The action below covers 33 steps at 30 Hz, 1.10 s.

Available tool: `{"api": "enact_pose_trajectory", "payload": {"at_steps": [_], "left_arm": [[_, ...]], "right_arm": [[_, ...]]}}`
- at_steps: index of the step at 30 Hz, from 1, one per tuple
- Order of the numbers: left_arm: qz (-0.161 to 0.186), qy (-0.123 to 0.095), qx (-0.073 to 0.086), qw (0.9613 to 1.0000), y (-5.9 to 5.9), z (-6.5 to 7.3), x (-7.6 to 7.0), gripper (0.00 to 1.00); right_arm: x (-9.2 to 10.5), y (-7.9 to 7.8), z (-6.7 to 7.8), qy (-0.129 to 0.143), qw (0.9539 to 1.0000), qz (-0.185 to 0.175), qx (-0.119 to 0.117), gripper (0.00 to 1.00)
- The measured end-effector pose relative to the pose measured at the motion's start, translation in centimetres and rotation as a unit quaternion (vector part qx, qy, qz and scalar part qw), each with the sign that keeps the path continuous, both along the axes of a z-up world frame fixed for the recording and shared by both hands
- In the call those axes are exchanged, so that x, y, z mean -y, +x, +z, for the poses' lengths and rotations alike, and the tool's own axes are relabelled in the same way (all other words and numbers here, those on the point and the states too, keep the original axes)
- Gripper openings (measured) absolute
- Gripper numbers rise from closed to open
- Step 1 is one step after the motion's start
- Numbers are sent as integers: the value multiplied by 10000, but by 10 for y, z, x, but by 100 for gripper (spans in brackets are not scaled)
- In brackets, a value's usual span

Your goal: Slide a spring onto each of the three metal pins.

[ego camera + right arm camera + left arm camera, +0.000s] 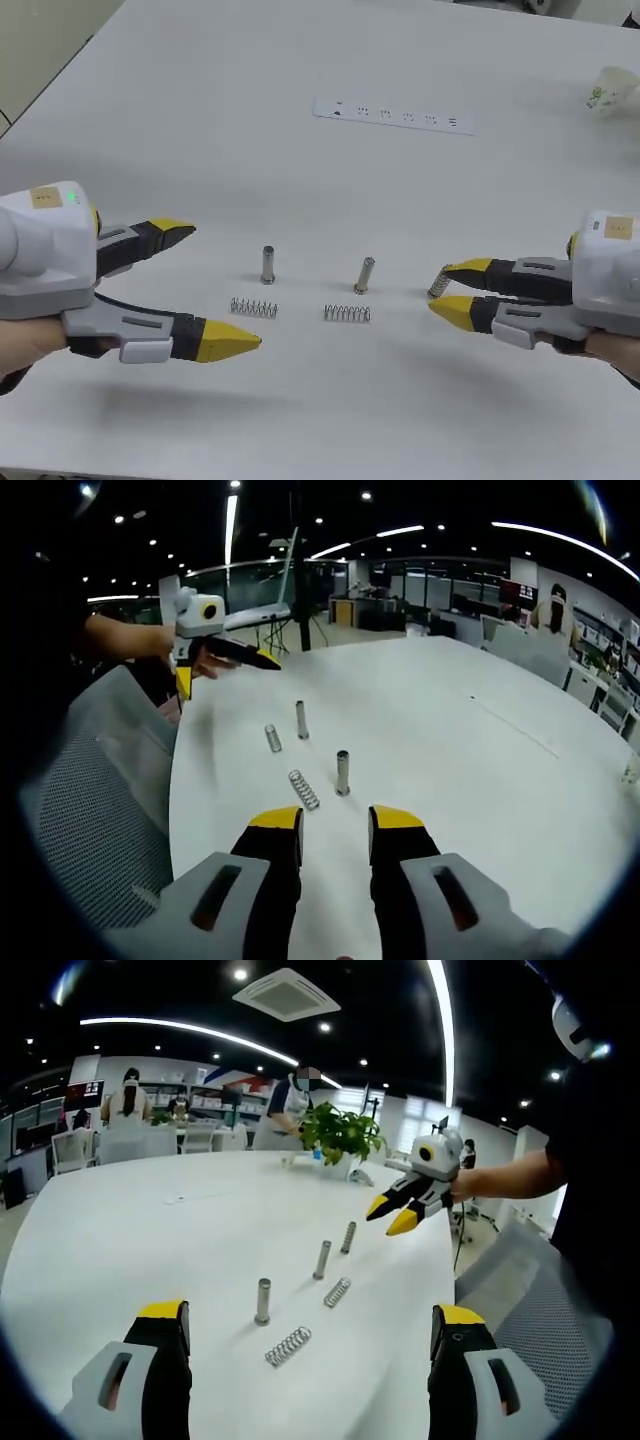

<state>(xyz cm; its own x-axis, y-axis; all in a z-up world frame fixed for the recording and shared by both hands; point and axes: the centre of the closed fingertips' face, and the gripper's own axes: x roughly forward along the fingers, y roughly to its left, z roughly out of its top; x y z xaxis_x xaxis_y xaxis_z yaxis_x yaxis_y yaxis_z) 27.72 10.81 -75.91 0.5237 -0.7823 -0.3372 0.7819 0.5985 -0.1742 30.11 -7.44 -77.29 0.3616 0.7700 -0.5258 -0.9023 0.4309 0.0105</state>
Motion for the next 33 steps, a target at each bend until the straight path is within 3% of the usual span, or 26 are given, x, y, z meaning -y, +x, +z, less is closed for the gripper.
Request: {"api": "enact_pose_trajectory", "payload": {"at_steps": [15,22,33], "left_arm": [[25,-14,-13,10000,-1,-1,-2,98],[7,-17,-25,10000,-2,-2,-1,98],[23,-21,-22,10000,-1,-2,-2,98]], "right_arm": [[-39,-6,-7,-417,9959,790,102,23],[-56,-6,-12,-472,9940,983,77,22],[-69,-8,-35,-658,9901,1232,-101,20]]}}
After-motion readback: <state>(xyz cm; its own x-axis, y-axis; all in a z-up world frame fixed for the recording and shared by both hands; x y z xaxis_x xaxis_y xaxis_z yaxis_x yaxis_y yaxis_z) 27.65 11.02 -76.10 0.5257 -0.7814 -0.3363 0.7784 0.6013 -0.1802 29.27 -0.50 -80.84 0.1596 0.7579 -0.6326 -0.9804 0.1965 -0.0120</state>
